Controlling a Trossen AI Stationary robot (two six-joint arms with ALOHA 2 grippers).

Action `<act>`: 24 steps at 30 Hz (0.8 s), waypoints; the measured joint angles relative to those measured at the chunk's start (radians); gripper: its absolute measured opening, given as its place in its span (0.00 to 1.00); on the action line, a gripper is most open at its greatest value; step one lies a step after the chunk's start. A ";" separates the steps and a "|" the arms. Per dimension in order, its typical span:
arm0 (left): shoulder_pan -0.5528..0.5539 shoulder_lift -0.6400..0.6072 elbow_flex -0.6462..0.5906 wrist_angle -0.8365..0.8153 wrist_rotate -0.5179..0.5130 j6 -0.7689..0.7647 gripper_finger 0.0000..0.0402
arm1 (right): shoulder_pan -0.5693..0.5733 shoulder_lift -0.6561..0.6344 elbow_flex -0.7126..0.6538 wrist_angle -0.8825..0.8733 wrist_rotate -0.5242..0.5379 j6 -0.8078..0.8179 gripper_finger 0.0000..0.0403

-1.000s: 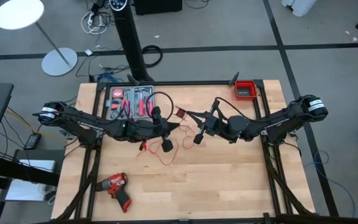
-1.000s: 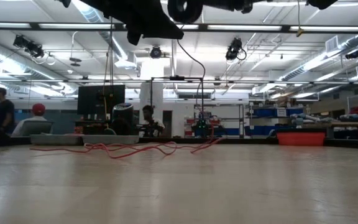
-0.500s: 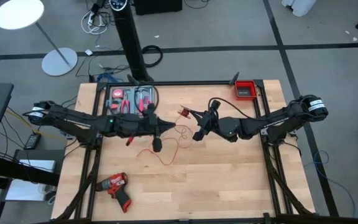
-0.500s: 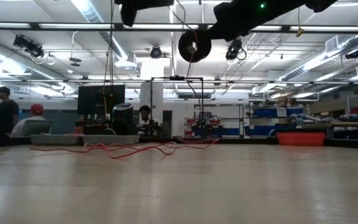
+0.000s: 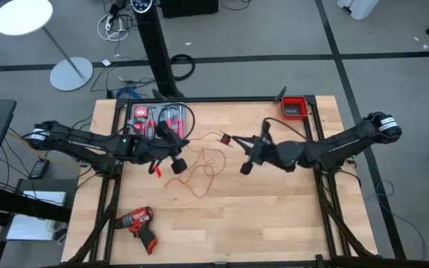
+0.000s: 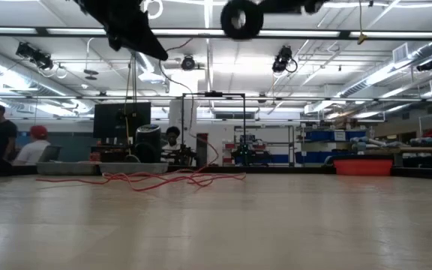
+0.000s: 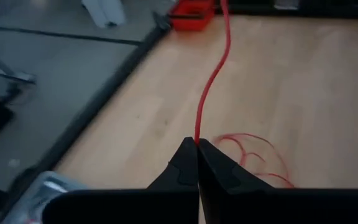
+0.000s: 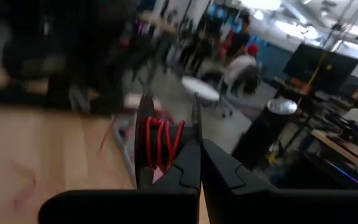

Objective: Coil cords
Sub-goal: Uncoil the red wire

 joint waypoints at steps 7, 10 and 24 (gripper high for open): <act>-0.004 0.087 0.000 0.147 0.221 0.001 0.00 | -0.016 -0.070 0.000 0.136 -0.038 0.002 0.00; -0.015 0.138 0.000 0.237 0.353 0.023 0.00 | -0.034 -0.072 0.000 0.129 0.025 0.000 0.00; -0.024 0.166 -0.001 0.574 0.743 0.050 0.00 | -0.104 -0.031 0.001 -0.260 0.145 0.092 0.00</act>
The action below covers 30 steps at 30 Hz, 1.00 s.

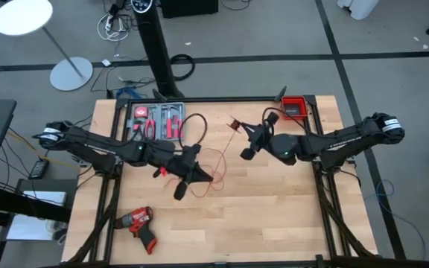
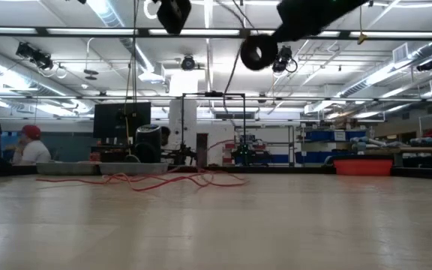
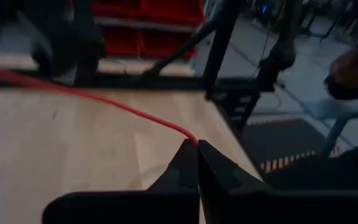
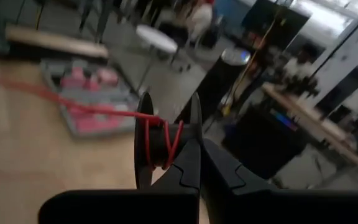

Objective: Coil cords
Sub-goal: Uncoil the red wire

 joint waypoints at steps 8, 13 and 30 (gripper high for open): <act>0.009 -0.111 0.000 -0.158 -0.230 0.053 0.00 | 0.055 -0.002 0.000 -0.234 -0.095 0.169 0.00; 0.009 -0.164 0.000 -0.355 -0.594 0.075 0.00 | 0.099 -0.015 0.000 -0.233 -0.170 0.165 0.00; 0.009 -0.130 0.000 -0.486 -0.622 0.022 0.00 | 0.106 -0.191 0.000 -0.037 -0.417 0.134 0.00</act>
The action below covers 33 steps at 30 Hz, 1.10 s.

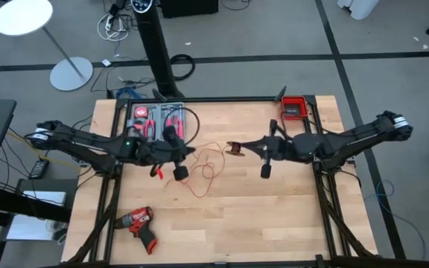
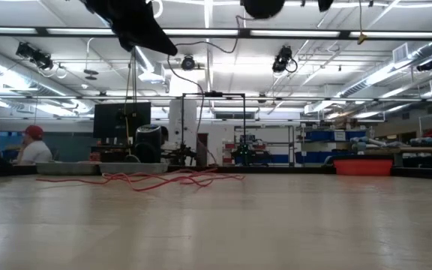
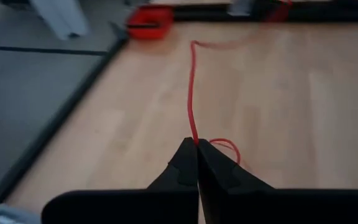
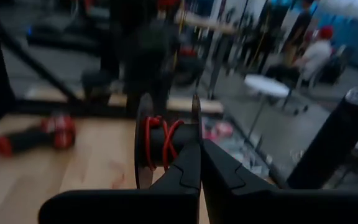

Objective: Coil cords
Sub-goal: Uncoil the red wire

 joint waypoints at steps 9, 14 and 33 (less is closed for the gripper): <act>-0.002 0.101 0.000 0.077 0.329 0.007 0.00 | -0.047 -0.007 0.000 0.175 0.228 -0.115 0.00; -0.017 0.139 0.000 0.160 0.481 0.007 0.00 | -0.093 -0.006 0.000 0.131 0.313 -0.105 0.00; 0.012 0.019 0.001 0.451 0.674 0.087 0.00 | -0.098 -0.006 0.000 -0.471 0.214 0.243 0.00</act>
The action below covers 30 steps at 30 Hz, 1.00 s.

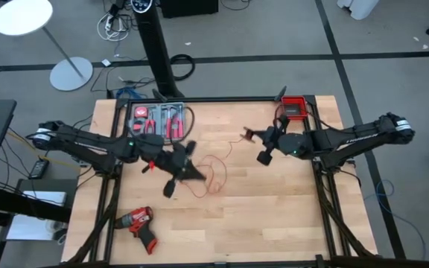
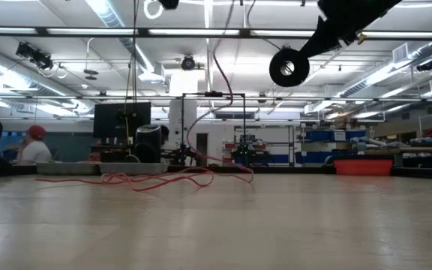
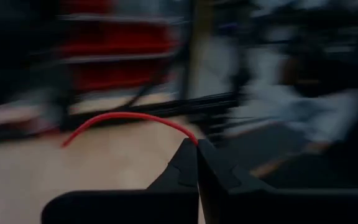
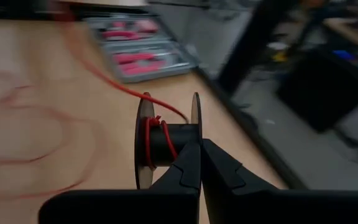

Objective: Coil cords
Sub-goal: Uncoil the red wire

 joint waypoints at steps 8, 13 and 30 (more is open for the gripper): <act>0.001 -0.078 0.000 -0.337 -0.634 -0.035 0.00 | 0.087 -0.002 0.000 0.008 -0.178 -0.016 0.00; 0.001 -0.061 0.000 -0.425 -0.719 -0.080 0.00 | 0.114 -0.013 0.000 0.155 -0.192 -0.103 0.00; -0.015 0.095 -0.001 -0.172 -0.294 -0.059 0.00 | 0.025 -0.009 0.000 0.545 0.136 -0.322 0.00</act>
